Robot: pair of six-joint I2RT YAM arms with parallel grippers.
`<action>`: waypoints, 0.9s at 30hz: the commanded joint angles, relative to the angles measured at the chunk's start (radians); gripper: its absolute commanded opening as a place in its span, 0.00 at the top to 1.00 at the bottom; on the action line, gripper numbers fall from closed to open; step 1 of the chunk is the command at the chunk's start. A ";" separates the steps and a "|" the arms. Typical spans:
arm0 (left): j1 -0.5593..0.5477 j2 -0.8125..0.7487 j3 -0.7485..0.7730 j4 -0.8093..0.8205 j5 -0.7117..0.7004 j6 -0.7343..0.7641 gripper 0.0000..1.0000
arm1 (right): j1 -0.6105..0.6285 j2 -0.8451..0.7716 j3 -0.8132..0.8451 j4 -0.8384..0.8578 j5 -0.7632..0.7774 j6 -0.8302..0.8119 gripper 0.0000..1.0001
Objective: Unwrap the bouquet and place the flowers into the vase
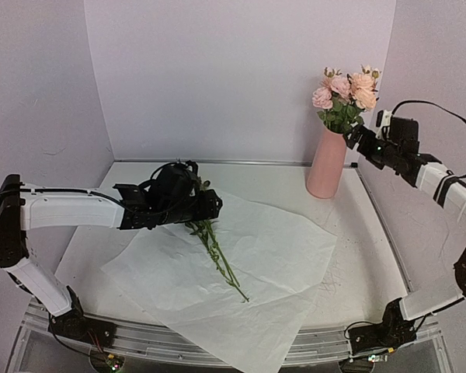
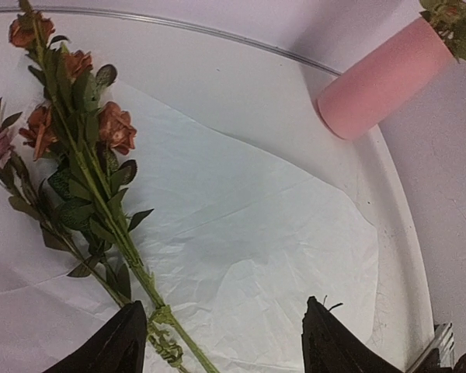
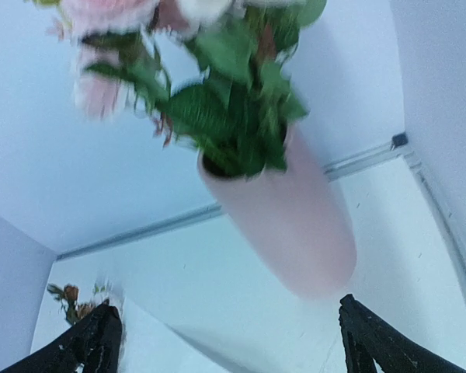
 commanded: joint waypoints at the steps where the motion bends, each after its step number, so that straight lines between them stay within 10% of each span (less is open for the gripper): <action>1: 0.032 0.022 -0.002 -0.061 -0.025 -0.099 0.32 | 0.112 -0.043 -0.109 -0.026 -0.056 0.026 0.04; 27: 0.079 0.334 0.144 -0.098 0.065 -0.273 0.64 | 0.537 0.147 -0.204 0.091 -0.143 0.103 0.17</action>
